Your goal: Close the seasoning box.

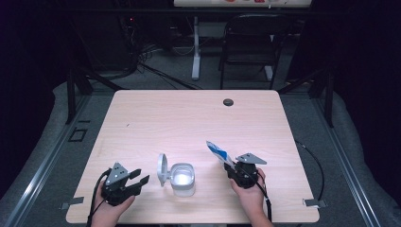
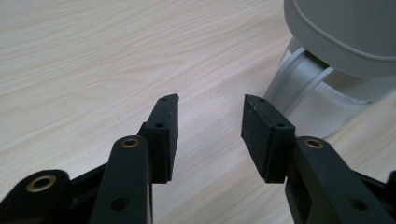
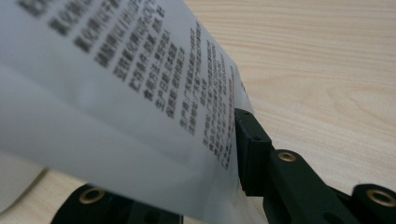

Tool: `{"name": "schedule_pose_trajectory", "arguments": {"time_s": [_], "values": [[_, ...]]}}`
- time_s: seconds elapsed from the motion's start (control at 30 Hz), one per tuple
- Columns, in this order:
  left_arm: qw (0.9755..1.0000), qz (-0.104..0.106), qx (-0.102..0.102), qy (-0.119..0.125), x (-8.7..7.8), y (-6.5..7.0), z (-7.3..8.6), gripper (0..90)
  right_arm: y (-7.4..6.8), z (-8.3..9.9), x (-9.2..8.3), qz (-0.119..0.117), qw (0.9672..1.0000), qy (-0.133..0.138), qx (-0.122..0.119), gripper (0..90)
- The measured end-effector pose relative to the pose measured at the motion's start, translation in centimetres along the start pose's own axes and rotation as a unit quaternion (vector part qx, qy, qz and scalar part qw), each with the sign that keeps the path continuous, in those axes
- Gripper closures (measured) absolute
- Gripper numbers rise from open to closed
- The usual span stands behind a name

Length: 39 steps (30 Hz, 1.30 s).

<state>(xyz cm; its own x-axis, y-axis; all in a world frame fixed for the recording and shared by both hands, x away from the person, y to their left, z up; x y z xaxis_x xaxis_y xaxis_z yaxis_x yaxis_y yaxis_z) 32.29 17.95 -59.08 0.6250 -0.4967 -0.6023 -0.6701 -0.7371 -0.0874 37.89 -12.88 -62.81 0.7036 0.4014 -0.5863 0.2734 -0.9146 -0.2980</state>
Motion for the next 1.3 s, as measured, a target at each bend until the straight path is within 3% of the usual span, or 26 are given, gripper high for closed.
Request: {"name": "schedule_pose_trajectory", "arguments": {"time_s": [0.57,0.8,1.3], "values": [[1.0,-0.002,0.002,-0.001,-0.1,-0.1,0.0,56.7,0.6,0.3,-0.3,0.006,0.9998,-0.009,0.015,65.8],[1.0,-0.003,0.0,0.001,-0.1,-0.1,-0.1,56.6,1.0,0.2,-0.7,-0.001,0.9993,0.004,0.037,62.9],[1.0,-0.003,0.0,0.005,-0.2,0.0,-0.3,56.5,0.5,-0.3,-1.9,-0.012,0.9995,0.025,0.018,56.6]]}}
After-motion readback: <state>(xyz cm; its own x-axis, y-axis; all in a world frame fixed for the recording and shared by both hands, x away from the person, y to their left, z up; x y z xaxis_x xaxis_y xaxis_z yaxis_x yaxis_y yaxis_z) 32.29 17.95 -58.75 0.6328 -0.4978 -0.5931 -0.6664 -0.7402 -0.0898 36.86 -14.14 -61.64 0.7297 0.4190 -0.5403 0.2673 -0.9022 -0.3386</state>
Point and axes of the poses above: each handheld gripper's, and its own axes: x roughly forward along the jaws, z roughly out of its underside, y roughly to its right, the point moved 10 cm from there along x, roughly forward along the jaws, and after that the axes turned 10 degrees about x, right-handed, at the moved point
